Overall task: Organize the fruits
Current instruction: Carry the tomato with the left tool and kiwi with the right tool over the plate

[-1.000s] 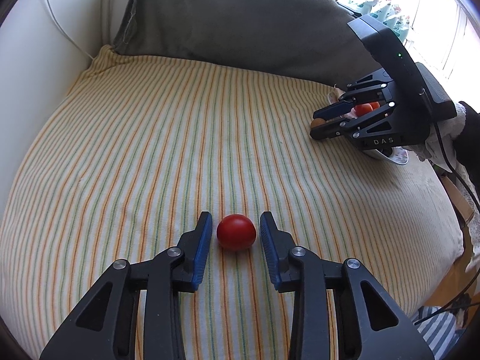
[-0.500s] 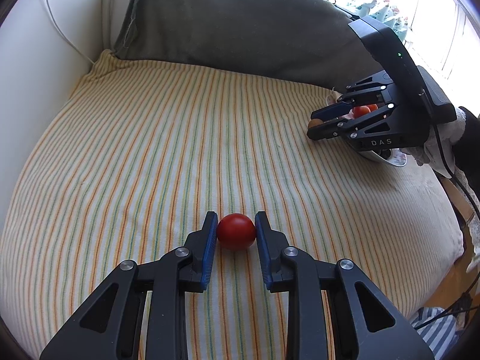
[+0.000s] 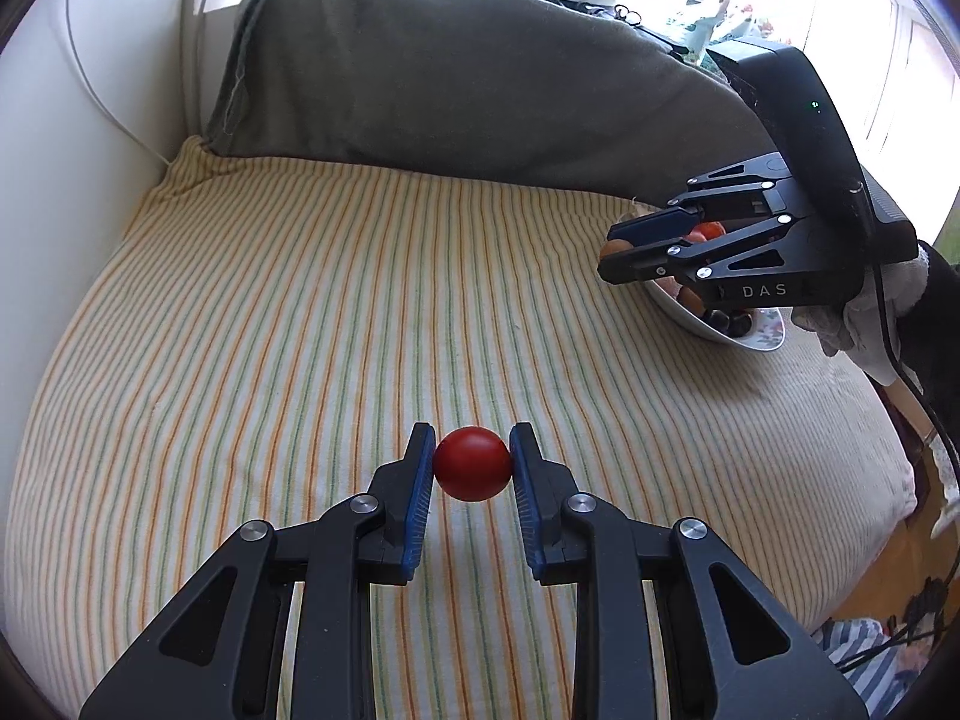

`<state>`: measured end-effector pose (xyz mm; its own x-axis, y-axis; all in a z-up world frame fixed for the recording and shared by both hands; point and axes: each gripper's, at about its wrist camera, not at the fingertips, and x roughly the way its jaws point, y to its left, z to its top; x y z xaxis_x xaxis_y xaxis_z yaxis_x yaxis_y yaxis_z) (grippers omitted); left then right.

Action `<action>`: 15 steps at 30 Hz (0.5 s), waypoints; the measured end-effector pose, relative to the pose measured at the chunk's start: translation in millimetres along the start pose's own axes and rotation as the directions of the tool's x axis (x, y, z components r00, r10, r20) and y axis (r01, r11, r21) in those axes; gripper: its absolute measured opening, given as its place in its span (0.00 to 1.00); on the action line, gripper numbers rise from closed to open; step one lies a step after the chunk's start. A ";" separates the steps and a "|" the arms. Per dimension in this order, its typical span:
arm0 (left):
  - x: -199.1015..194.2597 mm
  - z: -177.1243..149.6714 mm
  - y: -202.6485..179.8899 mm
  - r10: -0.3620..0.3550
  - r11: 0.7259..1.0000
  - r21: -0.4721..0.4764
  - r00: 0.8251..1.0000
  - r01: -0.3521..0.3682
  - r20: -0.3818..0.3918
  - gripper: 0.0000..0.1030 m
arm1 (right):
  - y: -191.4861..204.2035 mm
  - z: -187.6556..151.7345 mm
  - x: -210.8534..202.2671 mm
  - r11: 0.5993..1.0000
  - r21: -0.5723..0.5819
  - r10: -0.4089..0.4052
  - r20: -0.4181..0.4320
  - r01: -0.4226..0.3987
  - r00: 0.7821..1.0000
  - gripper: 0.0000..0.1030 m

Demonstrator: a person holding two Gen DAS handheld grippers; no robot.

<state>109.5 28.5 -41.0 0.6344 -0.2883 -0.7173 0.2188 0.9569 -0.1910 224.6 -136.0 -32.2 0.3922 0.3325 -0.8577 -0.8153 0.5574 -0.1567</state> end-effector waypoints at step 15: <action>-2.1 19.7 -41.5 -0.073 0.995 0.065 0.997 0.071 0.039 0.23 | -21.5 -36.3 -55.8 0.990 0.140 -0.009 0.142 -0.011 0.990 0.28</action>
<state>113.7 -11.3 -18.3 0.6448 -0.3587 -0.6749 0.3111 0.9298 -0.1969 204.8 -194.1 1.3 0.4560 0.4322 -0.7780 -0.7518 0.6549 -0.0769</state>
